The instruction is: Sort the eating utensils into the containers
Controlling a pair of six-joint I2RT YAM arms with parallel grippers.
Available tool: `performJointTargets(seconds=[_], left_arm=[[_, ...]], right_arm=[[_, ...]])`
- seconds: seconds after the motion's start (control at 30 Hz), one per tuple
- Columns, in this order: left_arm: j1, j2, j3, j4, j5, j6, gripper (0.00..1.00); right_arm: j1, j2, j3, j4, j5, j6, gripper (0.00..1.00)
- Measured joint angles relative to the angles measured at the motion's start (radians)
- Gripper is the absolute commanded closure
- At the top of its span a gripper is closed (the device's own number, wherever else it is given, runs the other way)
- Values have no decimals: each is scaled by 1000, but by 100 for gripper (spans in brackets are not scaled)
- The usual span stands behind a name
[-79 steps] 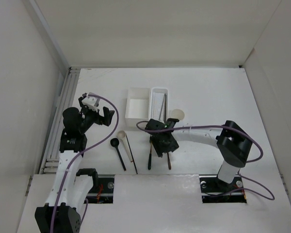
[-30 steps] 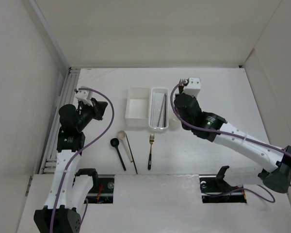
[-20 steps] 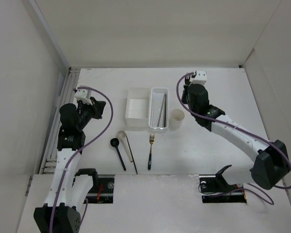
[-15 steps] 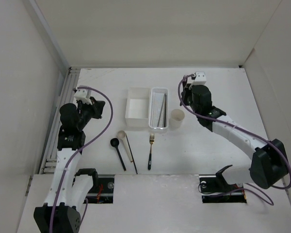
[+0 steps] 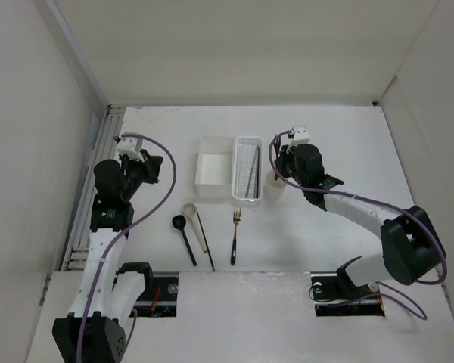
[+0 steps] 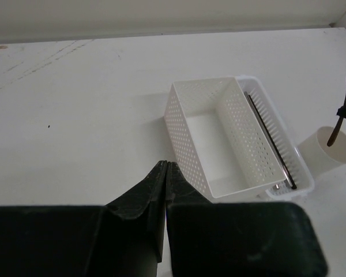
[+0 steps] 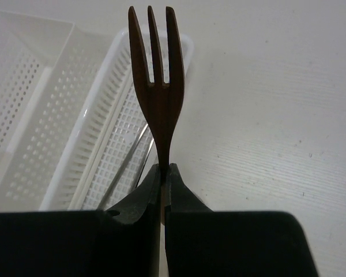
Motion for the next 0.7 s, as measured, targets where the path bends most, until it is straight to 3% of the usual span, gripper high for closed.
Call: performJointTargets(seconds=[0.1, 0.23, 0.37, 0.6, 0.67, 0.7], left_arm=[[0, 0, 0, 1, -5, 6, 98], [4, 1, 0, 2, -9, 11, 98], [7, 1, 0, 9, -15, 22, 98], [7, 1, 0, 10, -19, 34, 98], [7, 1, 0, 10, -19, 34, 98], [7, 1, 0, 11, -19, 34, 98]], right_arm=[[0, 0, -16, 6, -3, -3, 100], [0, -2, -41, 19, -12, -5, 80], [0, -10, -71, 18, -30, -6, 68], [0, -97, -77, 11, -16, -13, 62], [0, -136, -69, -10, -10, -19, 57], [1, -155, -55, -27, -5, -26, 51]])
